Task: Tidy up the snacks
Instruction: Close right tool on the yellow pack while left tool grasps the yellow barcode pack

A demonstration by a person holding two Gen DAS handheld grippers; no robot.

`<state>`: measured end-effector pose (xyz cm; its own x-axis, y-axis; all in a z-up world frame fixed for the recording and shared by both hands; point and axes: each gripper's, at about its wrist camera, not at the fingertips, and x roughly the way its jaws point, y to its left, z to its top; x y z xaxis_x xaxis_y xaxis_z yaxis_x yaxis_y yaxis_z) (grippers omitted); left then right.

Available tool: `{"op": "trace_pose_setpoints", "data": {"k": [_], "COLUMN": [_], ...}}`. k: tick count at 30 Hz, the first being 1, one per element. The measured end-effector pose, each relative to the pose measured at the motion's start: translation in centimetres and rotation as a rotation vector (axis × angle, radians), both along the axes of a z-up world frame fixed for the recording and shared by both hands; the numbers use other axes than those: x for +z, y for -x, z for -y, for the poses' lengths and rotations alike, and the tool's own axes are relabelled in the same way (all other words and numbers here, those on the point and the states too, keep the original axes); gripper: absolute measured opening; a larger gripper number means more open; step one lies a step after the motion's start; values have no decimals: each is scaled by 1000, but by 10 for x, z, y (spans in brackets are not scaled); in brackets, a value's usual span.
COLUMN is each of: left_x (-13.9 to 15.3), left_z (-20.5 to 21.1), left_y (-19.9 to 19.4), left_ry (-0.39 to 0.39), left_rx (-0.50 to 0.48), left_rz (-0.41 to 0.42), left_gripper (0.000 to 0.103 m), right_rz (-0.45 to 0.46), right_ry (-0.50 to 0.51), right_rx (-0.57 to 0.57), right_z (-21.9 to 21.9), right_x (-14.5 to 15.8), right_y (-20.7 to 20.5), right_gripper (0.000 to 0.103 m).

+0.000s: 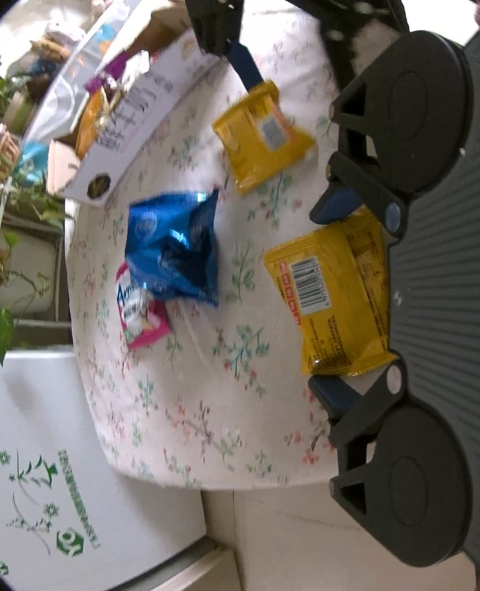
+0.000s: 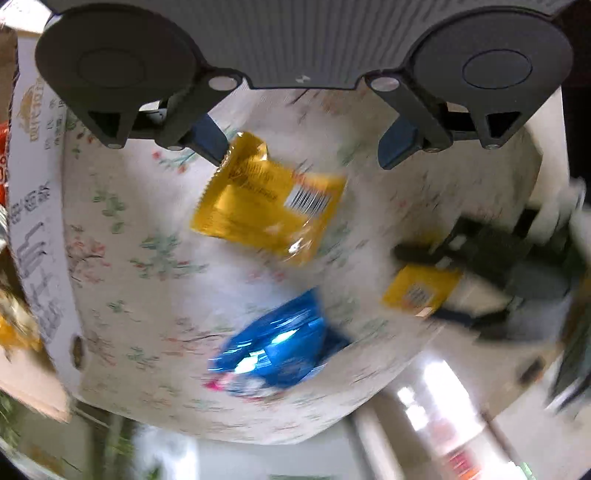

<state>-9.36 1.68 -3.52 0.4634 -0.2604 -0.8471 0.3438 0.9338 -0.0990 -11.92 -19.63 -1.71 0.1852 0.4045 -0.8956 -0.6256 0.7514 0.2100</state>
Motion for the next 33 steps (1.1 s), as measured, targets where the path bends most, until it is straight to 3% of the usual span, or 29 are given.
{"op": "trace_pose_setpoints", "data": {"k": [2, 8, 15, 29, 33], "left_x": [1, 0, -2, -6, -6], "left_z": [1, 10, 10, 20, 21], "left_y": [4, 17, 16, 18, 18], "left_ry": [41, -6, -11, -66, -66], "left_rx": [-35, -73, -66, -71, -47], "left_rz": [-17, 11, 23, 55, 57], "left_gripper": [89, 89, 92, 97, 95], "right_rz": [10, 116, 216, 220, 195], "right_ry": [-11, 17, 182, 85, 67], "right_rx": [-1, -32, 205, 240, 224], "right_z": [0, 5, -15, -26, -25], "right_x": [4, 16, -2, -10, -9], "right_y": [6, 5, -5, -27, -27], "right_gripper": [92, 92, 92, 94, 88]}}
